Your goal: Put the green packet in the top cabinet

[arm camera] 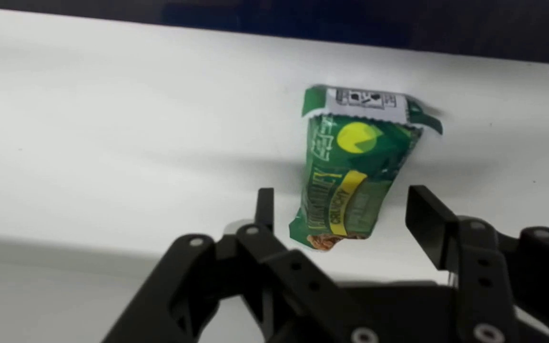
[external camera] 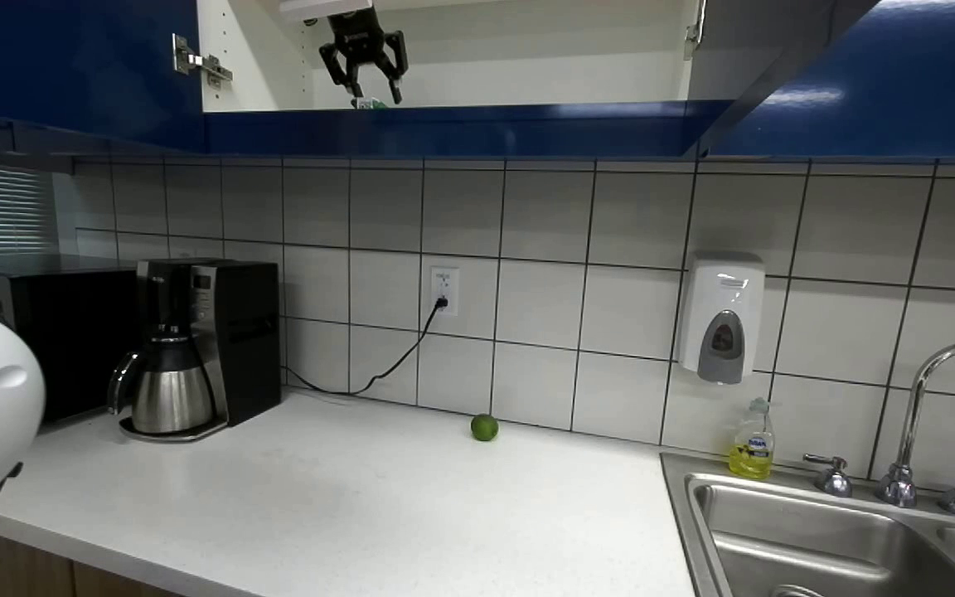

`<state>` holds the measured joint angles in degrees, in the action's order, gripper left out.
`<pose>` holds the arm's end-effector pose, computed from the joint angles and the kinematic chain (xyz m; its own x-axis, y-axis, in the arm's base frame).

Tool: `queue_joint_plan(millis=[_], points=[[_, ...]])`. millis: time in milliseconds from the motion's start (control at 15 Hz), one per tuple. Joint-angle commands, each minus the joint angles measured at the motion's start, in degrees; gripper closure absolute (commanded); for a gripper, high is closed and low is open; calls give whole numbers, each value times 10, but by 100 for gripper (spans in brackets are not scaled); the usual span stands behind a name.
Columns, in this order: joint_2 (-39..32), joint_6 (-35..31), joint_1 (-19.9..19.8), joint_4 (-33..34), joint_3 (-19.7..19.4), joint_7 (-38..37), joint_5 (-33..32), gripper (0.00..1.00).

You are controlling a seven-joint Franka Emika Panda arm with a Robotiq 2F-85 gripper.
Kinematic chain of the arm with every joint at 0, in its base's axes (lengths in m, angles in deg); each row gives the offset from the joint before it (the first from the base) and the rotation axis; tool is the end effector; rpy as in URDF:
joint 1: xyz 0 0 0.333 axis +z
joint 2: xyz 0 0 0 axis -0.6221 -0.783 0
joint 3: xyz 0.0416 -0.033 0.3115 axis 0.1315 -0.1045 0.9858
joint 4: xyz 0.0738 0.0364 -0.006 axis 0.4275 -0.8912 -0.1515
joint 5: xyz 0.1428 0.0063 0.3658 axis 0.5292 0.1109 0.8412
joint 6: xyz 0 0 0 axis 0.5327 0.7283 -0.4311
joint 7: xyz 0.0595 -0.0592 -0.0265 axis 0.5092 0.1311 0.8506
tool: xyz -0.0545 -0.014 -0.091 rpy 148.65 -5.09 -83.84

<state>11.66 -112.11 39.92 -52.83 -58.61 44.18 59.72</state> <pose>0.5611 0.0627 0.7750 0.8007 0.1628 0.5766 0.0853 -0.9835 0.1592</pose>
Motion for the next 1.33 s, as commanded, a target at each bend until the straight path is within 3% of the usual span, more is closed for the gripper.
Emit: queue_joint_plan(millis=[0, 600, 1067, 1267], points=[[-9, 21, -1, 23, -2, 0, 1, 0], [51, -4, -1, -48, -6, 7, 5, 0], [166, -40, 6, -177, -13, 13, 6, 0], [224, -75, 8, -261, -17, 19, 8, 0]])
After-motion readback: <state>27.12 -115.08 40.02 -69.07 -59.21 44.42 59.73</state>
